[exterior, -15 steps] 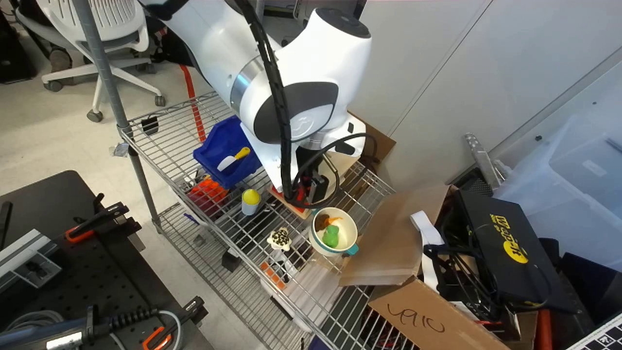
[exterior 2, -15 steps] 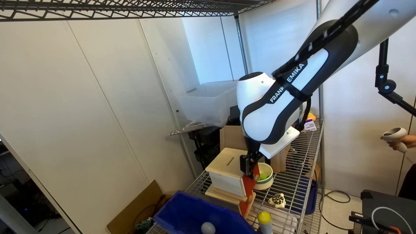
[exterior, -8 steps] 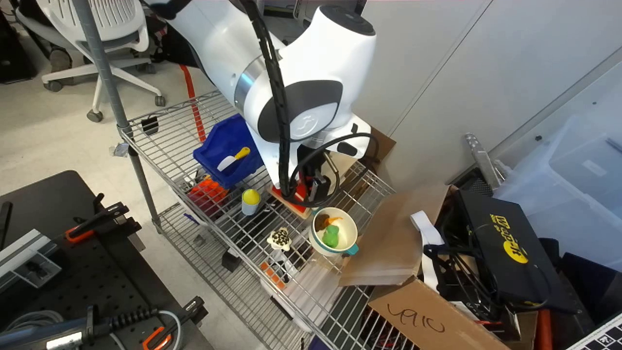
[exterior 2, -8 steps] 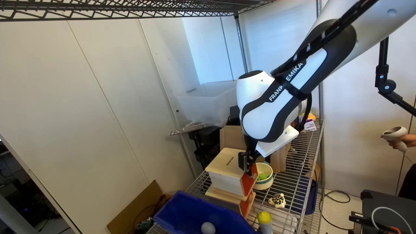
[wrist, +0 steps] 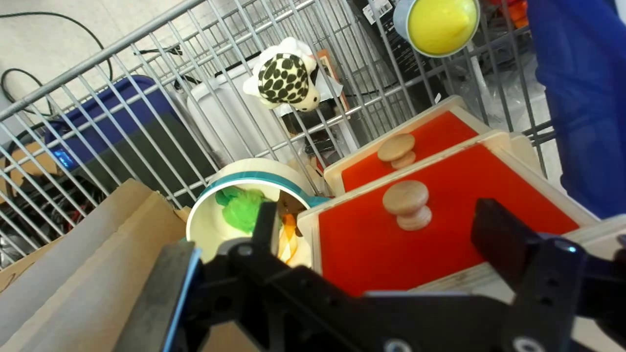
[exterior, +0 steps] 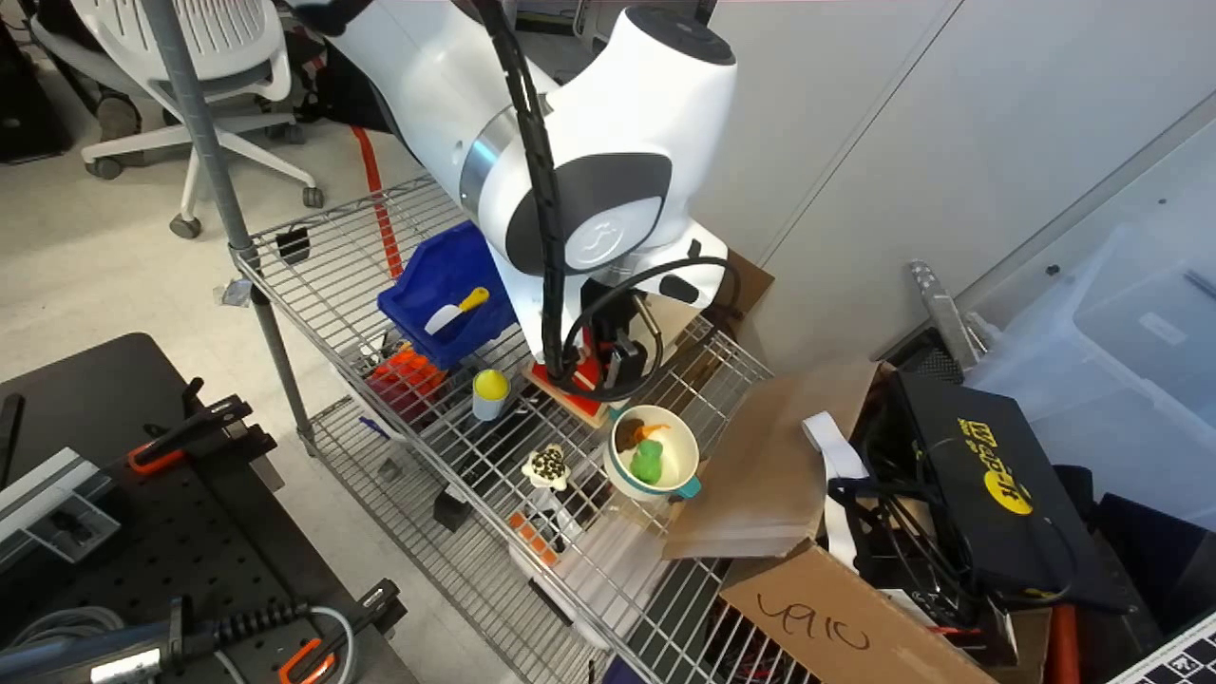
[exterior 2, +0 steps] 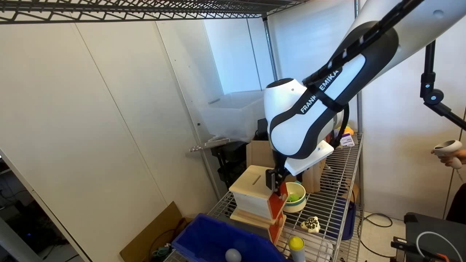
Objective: Close the drawer
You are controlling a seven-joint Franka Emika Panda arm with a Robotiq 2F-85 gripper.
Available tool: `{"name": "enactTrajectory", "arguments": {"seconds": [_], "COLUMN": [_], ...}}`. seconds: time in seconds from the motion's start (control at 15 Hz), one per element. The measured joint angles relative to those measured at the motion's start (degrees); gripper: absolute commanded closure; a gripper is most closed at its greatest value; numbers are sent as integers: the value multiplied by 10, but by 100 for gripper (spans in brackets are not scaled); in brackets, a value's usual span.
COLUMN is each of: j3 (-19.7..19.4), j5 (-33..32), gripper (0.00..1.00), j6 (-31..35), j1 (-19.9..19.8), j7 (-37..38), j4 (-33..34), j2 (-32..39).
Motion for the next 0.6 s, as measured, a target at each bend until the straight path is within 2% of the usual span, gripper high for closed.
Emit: {"name": "enactTrajectory", "arguments": {"seconds": [0.6], "j3": [2], "j5": [6], "gripper": [0], "j6": [1], "j1": [4], "j7": [0], "j4": [-2], "j2": [0]}}
